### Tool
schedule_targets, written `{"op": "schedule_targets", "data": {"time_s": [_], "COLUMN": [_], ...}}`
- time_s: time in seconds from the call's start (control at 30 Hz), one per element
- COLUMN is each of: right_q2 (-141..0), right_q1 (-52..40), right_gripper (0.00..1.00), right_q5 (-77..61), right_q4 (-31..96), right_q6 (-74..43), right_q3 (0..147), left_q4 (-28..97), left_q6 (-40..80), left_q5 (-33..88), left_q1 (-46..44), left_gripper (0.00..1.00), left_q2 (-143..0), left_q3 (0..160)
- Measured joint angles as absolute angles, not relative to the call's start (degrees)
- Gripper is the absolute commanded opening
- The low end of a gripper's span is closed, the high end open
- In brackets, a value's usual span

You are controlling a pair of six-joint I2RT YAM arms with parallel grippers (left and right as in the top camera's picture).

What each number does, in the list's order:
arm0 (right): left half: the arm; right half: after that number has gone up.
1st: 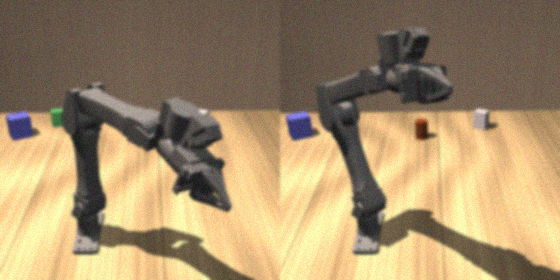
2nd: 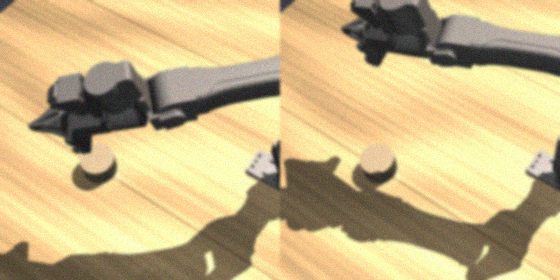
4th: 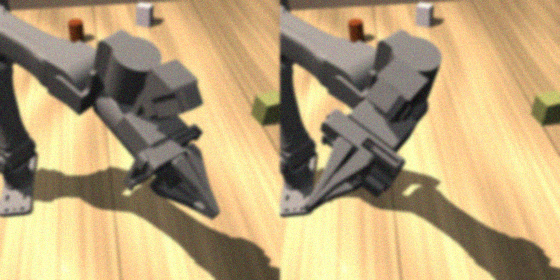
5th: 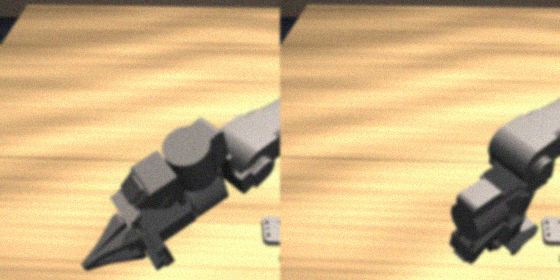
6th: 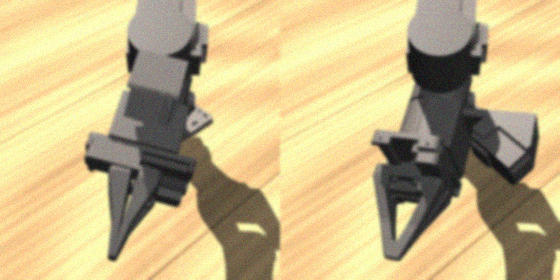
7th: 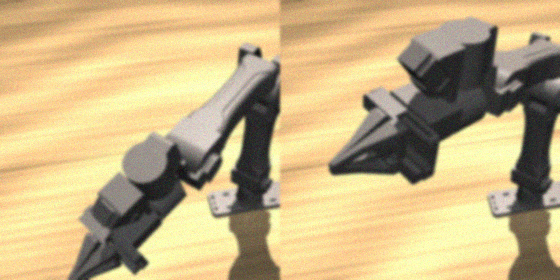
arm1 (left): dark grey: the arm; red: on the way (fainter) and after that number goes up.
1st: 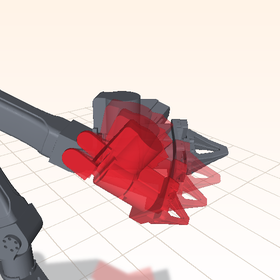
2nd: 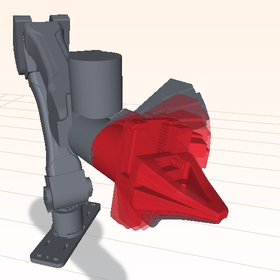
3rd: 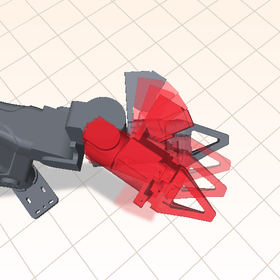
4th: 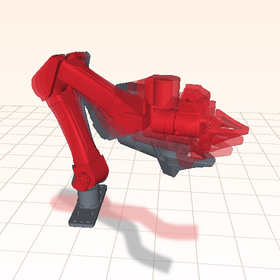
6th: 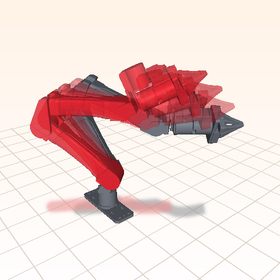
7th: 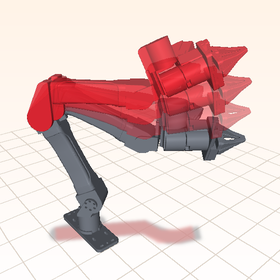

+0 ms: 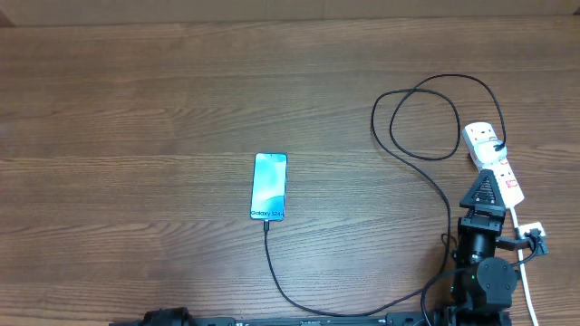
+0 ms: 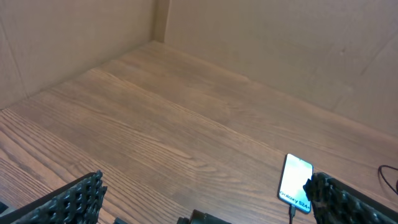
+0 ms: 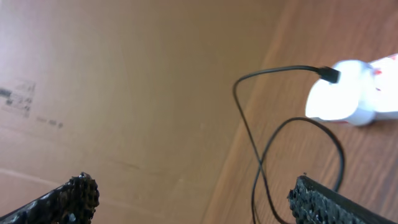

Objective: Plug charger to phone and switch on socket

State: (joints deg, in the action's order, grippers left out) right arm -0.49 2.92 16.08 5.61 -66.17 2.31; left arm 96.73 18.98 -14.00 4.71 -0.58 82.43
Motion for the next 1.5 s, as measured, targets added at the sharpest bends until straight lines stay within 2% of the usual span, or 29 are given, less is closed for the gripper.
{"op": "schedule_targets", "data": {"time_s": [1.5], "right_q2": [-0.5], "right_q1": [2.9], "right_gripper": [1.0], "right_q5": [16.9], "right_q4": [5.1], "right_q6": [-68.4], "right_q3": [1.5], "left_q4": [96.7], "left_q6": [19.0], "left_q5": [-14.0], "left_q1": [4.7], "left_gripper": [0.99], "left_q2": [-0.6], "left_q3": [82.4]}}
